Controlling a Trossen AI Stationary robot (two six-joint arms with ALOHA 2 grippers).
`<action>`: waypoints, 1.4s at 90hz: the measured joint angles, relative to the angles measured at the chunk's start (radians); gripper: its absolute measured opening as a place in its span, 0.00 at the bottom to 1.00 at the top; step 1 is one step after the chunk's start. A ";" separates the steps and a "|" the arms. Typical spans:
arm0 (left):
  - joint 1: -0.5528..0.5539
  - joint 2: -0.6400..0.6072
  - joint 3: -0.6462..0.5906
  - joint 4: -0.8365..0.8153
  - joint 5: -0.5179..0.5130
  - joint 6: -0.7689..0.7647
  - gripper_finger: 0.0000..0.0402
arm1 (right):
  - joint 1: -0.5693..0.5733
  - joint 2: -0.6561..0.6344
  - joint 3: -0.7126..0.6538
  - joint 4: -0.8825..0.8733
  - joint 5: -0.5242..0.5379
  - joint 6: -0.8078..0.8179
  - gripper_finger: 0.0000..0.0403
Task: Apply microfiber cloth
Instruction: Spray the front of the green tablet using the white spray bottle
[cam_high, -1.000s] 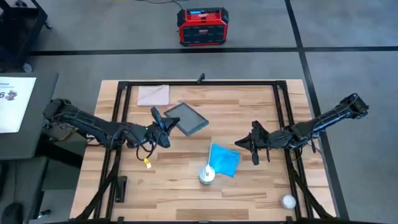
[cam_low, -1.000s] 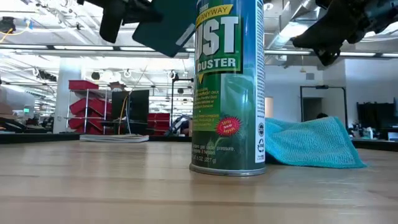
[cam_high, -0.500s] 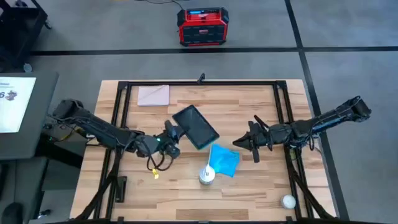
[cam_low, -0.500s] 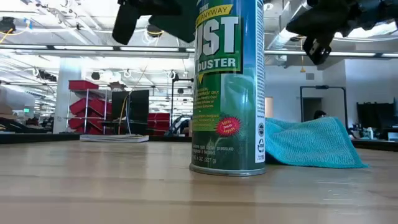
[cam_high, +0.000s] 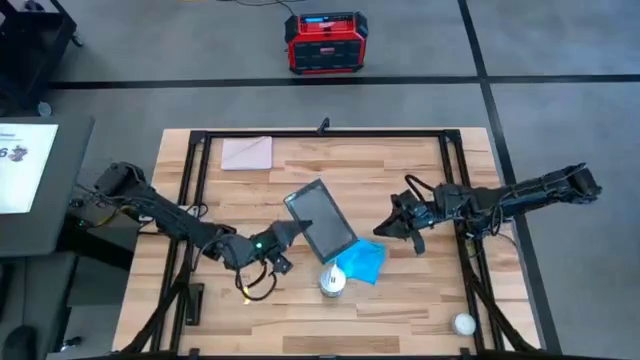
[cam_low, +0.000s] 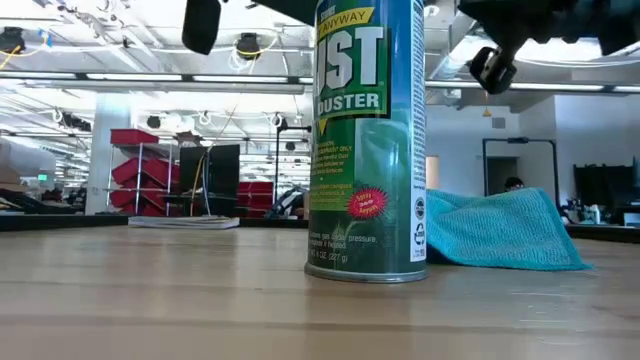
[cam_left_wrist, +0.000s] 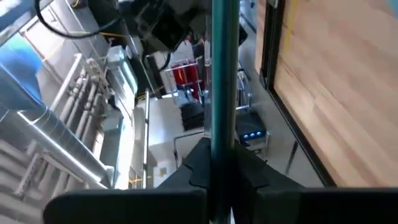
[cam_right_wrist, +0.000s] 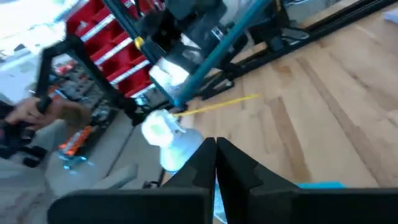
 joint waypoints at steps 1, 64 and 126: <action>-0.001 0.000 0.000 -0.002 0.000 0.002 0.01 | -0.002 0.000 0.000 0.005 -0.006 0.003 0.03; 0.064 0.000 -0.001 0.003 0.176 0.167 0.01 | -0.056 0.082 0.000 0.136 -0.090 0.114 0.18; 0.093 0.000 -0.002 0.004 0.240 0.296 0.01 | -0.106 0.243 0.000 0.347 -0.181 0.152 0.25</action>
